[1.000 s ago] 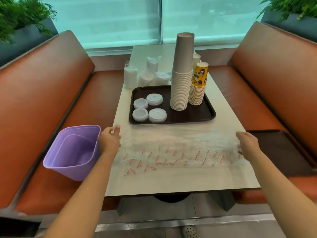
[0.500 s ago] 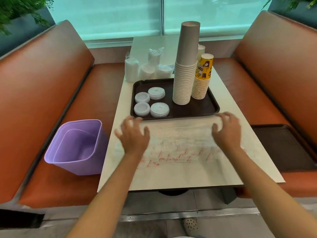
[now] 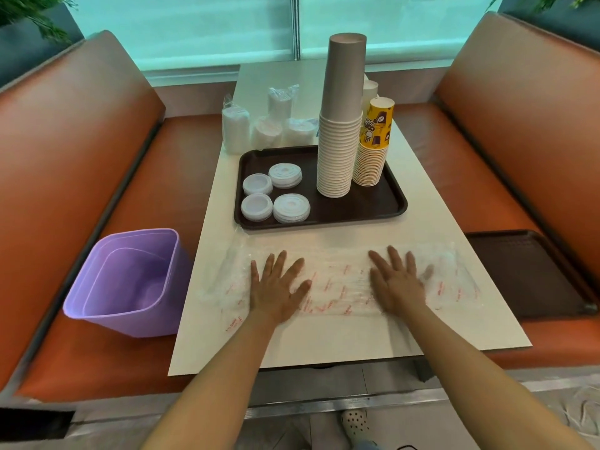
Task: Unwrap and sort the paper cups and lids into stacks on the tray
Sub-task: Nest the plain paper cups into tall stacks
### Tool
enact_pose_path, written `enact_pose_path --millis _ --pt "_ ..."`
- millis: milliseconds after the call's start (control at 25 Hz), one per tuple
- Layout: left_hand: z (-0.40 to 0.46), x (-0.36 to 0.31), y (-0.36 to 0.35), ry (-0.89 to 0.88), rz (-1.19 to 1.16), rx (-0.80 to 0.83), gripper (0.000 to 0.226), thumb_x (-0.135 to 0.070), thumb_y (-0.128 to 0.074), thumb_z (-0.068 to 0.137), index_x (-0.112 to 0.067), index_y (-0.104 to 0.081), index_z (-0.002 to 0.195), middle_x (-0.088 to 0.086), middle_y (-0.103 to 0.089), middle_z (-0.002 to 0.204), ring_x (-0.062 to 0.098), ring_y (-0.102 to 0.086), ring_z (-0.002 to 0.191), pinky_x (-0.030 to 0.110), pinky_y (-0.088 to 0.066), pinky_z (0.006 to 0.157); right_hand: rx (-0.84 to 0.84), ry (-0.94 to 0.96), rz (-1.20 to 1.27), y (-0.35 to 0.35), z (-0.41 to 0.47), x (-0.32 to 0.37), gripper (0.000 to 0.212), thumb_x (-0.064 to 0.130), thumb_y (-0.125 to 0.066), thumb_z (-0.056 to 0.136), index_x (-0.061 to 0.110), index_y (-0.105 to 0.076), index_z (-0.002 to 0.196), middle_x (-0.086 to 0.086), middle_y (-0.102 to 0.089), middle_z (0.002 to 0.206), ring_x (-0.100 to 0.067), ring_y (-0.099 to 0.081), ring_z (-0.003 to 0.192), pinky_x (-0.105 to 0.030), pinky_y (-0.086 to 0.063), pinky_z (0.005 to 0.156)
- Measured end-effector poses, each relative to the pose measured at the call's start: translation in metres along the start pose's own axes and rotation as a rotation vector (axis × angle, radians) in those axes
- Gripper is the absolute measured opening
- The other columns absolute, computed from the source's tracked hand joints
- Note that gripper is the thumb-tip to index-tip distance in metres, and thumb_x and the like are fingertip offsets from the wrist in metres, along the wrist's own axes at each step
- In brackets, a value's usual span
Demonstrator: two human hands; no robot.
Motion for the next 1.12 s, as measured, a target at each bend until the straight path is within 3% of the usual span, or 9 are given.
enact_pose_path --millis 240,400,560,640,720,840,880,960,1120 --pt "-0.005 0.071 0.009 0.287 -0.045 -0.032 0.061 -0.063 -0.009 0.093 -0.039 0.000 0.149 -0.005 0.008 0.159 0.014 0.007 0.146 0.063 0.017 0.105 -0.040 -0.147 -0.026 0.011 0.010 -0.048 0.057 0.063 -0.014 0.094 0.046 -0.006 0.148 0.006 0.004 0.160 -0.033 0.007 0.146 -0.063 0.013 0.108" --pt "-0.012 0.111 0.010 0.370 -0.076 -0.033 0.066 -0.069 -0.011 0.090 -0.041 -0.001 0.149 -0.012 0.006 0.159 0.017 0.006 0.146 0.068 0.012 0.103 -0.053 -0.223 0.007 0.017 0.015 -0.070 0.056 0.060 -0.014 0.095 0.044 -0.007 0.149 0.005 0.003 0.161 -0.023 0.002 0.147 -0.066 0.003 0.110" --pt "-0.010 0.114 0.011 0.385 -0.086 0.008 0.070 -0.070 -0.019 0.089 -0.040 -0.001 0.149 -0.013 0.006 0.159 0.018 0.005 0.146 0.071 0.008 0.105 -0.020 -0.328 0.028 0.026 0.014 -0.102 0.055 0.058 -0.012 0.095 0.046 -0.005 0.148 0.005 0.003 0.160 -0.030 0.005 0.146 -0.068 0.001 0.110" --pt "-0.006 0.111 0.022 0.409 -0.037 0.003 0.072 -0.068 -0.033 0.087 -0.036 -0.014 0.149 -0.008 -0.002 0.159 0.023 0.000 0.146 0.073 0.007 0.102 -0.026 -0.333 -0.038 0.035 0.014 -0.102 0.056 0.055 -0.015 0.096 0.041 -0.006 0.150 0.001 0.002 0.161 -0.031 0.008 0.146 -0.067 0.003 0.110" --pt "-0.001 0.090 0.053 0.310 0.053 -0.217 0.054 -0.054 -0.049 0.084 -0.031 -0.049 0.133 0.002 -0.029 0.150 0.027 -0.022 0.140 0.072 -0.006 0.102 -0.159 -0.211 -0.166 0.052 0.017 -0.077 0.054 0.046 -0.028 0.098 0.034 -0.016 0.150 -0.004 -0.004 0.161 -0.031 0.005 0.147 -0.064 0.002 0.111" --pt "0.001 0.048 0.085 0.035 0.126 -0.521 0.028 -0.025 -0.045 0.077 -0.020 -0.072 0.086 0.004 -0.063 0.100 0.026 -0.060 0.089 0.046 -0.043 0.081 -0.367 0.083 -0.188 0.068 0.010 -0.007 0.040 0.016 -0.054 0.090 0.023 -0.055 0.129 -0.009 -0.042 0.145 -0.032 -0.033 0.135 -0.055 -0.023 0.108" --pt "0.005 0.047 0.079 0.030 0.072 -0.460 0.029 -0.022 -0.043 0.081 -0.019 -0.071 0.090 0.002 -0.063 0.098 0.025 -0.059 0.086 0.039 -0.042 0.077 -0.332 0.120 -0.163 0.061 0.009 0.009 0.036 0.011 -0.053 0.088 0.022 -0.060 0.122 -0.006 -0.050 0.136 -0.029 -0.042 0.126 -0.047 -0.031 0.102" --pt "0.012 0.063 0.053 0.167 -0.086 -0.289 0.029 -0.025 -0.044 0.090 -0.023 -0.061 0.113 0.001 -0.056 0.120 0.023 -0.052 0.108 0.039 -0.035 0.090 -0.207 0.073 -0.058 0.037 0.008 0.015 0.030 0.015 -0.045 0.092 0.023 -0.060 0.116 -0.002 -0.053 0.126 -0.025 -0.046 0.114 -0.038 -0.033 0.092" --pt "0.002 0.113 0.018 0.407 -0.260 -0.153 0.064 -0.056 -0.047 0.085 -0.035 -0.029 0.143 -0.005 -0.016 0.156 0.017 -0.011 0.144 0.061 -0.002 0.110 -0.231 -0.119 0.026 0.031 -0.003 -0.037 0.035 0.038 -0.040 0.094 0.024 -0.047 0.126 -0.005 -0.045 0.132 -0.028 -0.038 0.121 -0.043 -0.029 0.100"
Point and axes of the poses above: each hand's wrist, its own z-axis towards the middle knuckle, its own y-axis out of the back of the hand, x = y × z, the point moved 10 cm from there along z, towards the middle knuckle
